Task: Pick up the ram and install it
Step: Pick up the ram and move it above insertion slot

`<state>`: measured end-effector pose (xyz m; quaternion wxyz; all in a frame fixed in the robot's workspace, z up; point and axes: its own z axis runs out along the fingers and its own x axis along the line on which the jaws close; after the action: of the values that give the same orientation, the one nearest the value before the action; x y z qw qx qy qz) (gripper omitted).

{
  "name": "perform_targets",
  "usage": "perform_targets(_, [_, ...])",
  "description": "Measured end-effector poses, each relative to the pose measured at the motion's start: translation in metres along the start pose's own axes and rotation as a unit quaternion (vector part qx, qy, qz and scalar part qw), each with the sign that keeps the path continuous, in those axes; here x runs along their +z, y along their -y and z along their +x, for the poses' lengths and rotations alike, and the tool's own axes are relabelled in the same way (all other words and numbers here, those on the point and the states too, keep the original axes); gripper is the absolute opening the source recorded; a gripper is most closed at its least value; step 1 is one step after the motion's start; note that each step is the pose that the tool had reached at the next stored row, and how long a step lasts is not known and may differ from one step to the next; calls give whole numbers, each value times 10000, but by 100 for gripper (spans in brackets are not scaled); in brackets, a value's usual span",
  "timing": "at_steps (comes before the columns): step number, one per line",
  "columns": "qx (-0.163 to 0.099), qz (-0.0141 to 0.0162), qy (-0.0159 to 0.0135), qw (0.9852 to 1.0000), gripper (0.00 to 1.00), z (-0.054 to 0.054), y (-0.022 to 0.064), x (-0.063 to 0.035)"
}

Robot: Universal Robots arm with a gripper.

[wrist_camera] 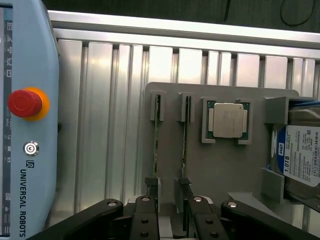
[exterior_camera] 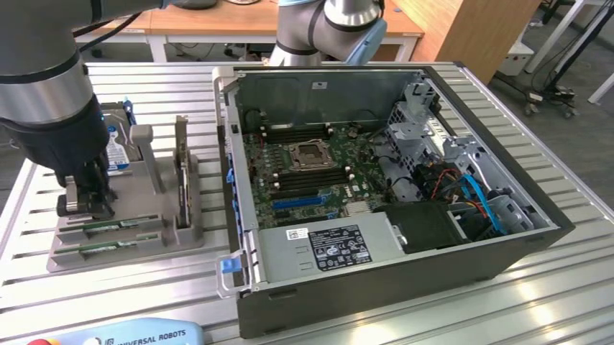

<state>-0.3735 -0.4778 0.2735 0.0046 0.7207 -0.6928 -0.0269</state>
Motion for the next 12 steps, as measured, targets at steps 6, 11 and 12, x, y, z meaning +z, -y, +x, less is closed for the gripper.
perform_targets(6, [-1,-1,0,10000,30,8,3,42])
perform_targets(11, [0,0,0,10000,30,76,-1,43])
perform_targets(12, [0,0,0,10000,30,82,-1,44])
